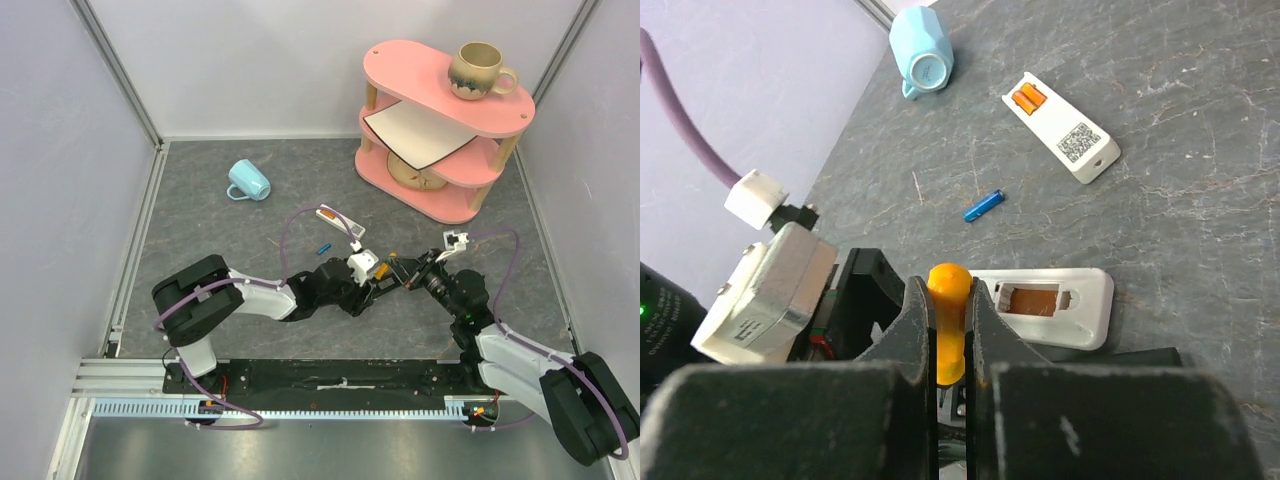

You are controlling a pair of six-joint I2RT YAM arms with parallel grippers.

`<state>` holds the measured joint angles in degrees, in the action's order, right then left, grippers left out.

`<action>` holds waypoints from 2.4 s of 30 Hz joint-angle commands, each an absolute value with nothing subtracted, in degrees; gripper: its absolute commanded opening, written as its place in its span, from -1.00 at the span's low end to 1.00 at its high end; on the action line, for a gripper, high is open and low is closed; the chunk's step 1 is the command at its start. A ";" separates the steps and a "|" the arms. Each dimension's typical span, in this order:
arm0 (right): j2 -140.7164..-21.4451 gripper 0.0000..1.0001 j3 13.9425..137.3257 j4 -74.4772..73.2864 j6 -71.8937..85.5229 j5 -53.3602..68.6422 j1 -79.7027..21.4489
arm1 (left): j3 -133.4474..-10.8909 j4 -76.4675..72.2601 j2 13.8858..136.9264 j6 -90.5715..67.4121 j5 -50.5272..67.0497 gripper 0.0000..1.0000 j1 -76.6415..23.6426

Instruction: Unload the batteries from the remote control

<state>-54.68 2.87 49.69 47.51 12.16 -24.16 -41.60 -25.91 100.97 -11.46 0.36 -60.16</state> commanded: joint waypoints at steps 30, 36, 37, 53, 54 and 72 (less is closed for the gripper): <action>-55.89 -1.00 6.15 42.45 40.26 4.57 -24.26 | -31.64 -16.96 97.03 -15.91 -0.26 -0.22 -61.17; -59.14 -1.00 5.63 44.12 40.08 4.83 -24.17 | -31.73 -16.96 97.12 -15.91 -0.35 -0.23 -61.35; -59.50 -1.00 5.63 44.82 40.25 4.92 -24.17 | -31.90 -16.88 97.29 -15.91 -0.35 -0.23 -61.43; -63.99 -1.00 5.71 44.83 41.04 5.45 -24.26 | -33.75 -12.58 100.10 -17.67 -8.17 0.06 -65.30; -63.98 -1.00 5.80 44.74 41.13 5.54 -24.34 | -34.01 -11.61 100.72 -17.67 -9.57 -0.02 -65.48; -68.99 -1.00 5.63 59.21 47.54 20.12 -24.78 | -37.79 -8.96 105.47 -17.67 -12.13 -0.43 -67.68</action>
<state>-66.28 5.08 52.40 41.93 9.96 -23.29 -40.36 -20.27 99.13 -15.73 -14.76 -67.00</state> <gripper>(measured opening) 0.062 0.477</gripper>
